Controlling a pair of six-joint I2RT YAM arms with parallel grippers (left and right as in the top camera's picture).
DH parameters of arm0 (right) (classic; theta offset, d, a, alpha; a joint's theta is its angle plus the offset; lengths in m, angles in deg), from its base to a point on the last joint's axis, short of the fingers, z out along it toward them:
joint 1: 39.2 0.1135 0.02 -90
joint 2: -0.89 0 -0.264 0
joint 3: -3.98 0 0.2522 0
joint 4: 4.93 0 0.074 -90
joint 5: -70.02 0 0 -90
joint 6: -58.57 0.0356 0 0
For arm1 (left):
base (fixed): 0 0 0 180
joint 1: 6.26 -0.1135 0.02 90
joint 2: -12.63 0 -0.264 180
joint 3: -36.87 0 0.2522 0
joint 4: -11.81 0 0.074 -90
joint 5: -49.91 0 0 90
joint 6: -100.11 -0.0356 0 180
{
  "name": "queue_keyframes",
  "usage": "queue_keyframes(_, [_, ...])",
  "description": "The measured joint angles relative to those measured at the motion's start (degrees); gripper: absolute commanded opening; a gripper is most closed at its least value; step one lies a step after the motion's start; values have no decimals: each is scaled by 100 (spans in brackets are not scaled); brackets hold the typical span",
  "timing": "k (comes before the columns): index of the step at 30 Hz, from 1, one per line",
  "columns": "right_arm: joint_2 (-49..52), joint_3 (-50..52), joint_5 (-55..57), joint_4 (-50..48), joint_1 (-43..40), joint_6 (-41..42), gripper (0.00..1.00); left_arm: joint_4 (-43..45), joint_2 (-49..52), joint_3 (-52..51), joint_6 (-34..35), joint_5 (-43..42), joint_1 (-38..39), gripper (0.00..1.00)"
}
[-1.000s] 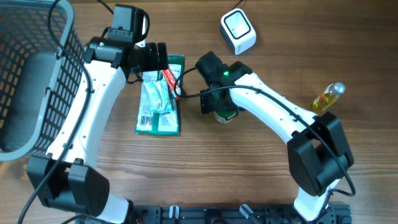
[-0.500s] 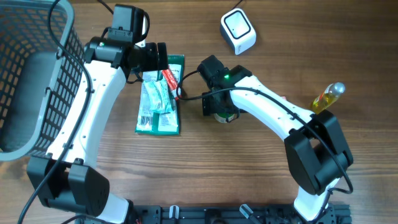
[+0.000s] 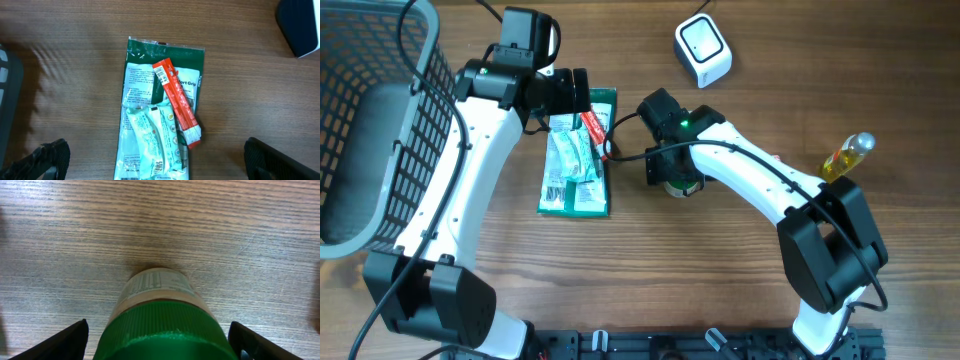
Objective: Scan the item barcode
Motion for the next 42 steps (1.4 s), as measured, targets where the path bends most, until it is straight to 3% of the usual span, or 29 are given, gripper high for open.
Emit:
queue_keyframes(12, [20,0,63,0,-2,0,89,0,0,0,0,0,0,100])
queue_keyframes(18, [286,7,79,0,-7,0,82,0,0,0,0,0,0,100])
queue_keyframes(24, [308,4,81,0,-22,0,81,2,0,0,0,0,0,100])
queue_keyframes(30, [306,7,81,31,-22,2,87,0,0,0,0,0,0,100])
queue_keyframes(42, [308,7,81,42,-22,2,85,0,0,0,0,0,0,100])
